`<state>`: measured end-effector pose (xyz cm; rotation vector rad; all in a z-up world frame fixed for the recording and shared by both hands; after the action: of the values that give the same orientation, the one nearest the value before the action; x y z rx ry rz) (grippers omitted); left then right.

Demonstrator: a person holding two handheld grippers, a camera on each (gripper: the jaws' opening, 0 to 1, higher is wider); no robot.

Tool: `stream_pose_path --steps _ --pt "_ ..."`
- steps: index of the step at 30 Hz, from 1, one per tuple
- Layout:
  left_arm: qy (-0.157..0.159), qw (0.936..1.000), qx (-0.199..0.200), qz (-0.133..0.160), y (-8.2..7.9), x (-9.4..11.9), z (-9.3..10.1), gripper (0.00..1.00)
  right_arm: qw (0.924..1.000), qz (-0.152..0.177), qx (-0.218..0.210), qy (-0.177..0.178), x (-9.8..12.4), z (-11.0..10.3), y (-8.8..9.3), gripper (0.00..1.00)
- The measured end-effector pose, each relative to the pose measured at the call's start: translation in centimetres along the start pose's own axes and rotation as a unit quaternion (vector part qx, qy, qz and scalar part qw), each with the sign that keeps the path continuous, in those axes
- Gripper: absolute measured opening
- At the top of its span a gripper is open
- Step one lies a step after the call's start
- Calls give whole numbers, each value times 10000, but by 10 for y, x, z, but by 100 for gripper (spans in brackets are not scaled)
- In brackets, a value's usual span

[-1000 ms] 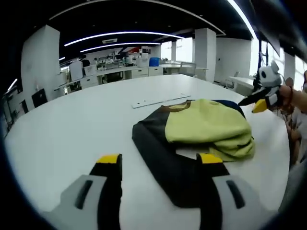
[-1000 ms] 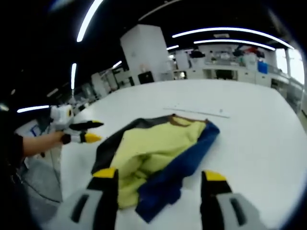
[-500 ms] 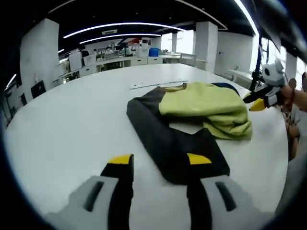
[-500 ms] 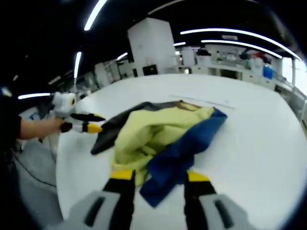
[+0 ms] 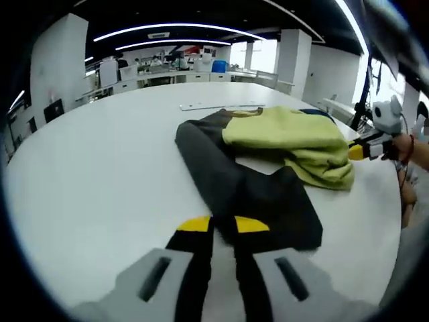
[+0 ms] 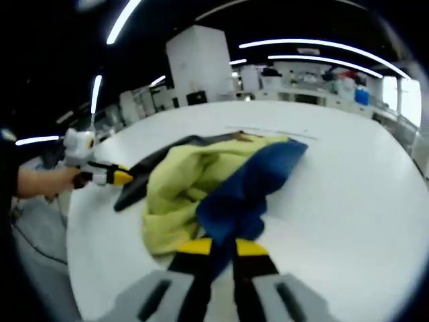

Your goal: Fold the garment on the visible template until the final outline fits inside the template.

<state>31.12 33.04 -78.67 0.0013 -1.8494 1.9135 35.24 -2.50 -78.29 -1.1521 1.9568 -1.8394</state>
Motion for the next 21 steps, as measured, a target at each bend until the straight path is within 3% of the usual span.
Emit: stream_pose_path --steps 2,8,19,21 --pt "-40 10000 1 -42 1 1 -1 0 9997 137 -183 25 2 -2 0 0" --pt "-73 9999 59 61 -11 6 1 0 9990 307 -320 74 7 -7 -6 0" --pt "-438 9966 -55 702 -58 13 0 0 9976 519 -409 211 26 0 -26 0" --pt "-424 9968 -76 674 -65 12 4 0 9979 499 -350 231 29 -1 -28 0"
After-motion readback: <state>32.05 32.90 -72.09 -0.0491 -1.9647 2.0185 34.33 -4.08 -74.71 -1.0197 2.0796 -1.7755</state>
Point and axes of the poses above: the point that each gripper's makers call its tool centre point, and the gripper's own axes: x roughly backward along the fingers, z roughly to its right, y roughly out of its underside, the point moved 9 cm from there along x, roughly backward along the fingers, and after that the axes turned 15 degrees about z, right-handed, at the moved point
